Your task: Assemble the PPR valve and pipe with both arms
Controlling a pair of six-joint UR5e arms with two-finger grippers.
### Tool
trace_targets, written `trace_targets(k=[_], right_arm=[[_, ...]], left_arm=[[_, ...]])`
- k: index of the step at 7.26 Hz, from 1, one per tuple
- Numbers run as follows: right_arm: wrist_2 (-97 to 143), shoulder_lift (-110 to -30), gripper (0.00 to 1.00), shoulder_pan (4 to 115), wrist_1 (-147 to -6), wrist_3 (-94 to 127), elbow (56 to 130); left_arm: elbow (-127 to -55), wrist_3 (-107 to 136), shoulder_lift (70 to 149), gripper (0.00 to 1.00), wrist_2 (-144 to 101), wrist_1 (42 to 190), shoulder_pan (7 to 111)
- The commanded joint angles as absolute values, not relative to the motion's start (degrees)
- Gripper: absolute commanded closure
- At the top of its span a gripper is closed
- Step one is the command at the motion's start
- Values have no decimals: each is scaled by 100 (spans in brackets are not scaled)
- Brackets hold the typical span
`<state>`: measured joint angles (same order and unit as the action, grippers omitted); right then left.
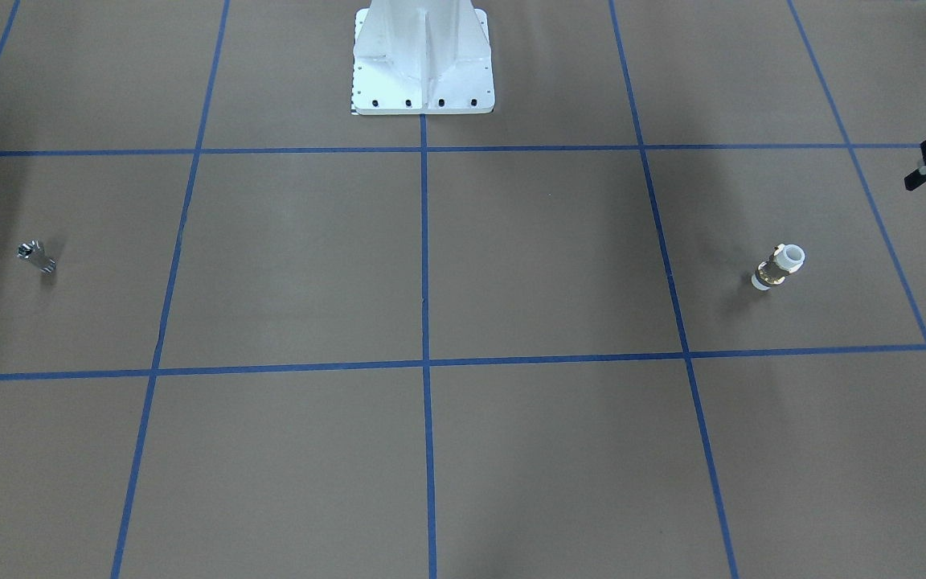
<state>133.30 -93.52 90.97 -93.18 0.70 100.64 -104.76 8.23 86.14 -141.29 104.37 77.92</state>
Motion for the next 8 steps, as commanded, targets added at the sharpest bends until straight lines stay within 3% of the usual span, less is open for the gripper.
trace_targets(k=[1,4,8], right_arm=[[13333,-9352,0,9097,-9325,70,10063],[13333,-9352,0,9097,-9325,70,10037],[13324,-9352,0,9097,-9325,70,10020]], left_arm=[[-10494,2288,8666,0,-13133,11195,6851],[-10696,3531,8745,0,-12512,11303,5752],[-10338,3507,8867,0,-12296,11303,5484]])
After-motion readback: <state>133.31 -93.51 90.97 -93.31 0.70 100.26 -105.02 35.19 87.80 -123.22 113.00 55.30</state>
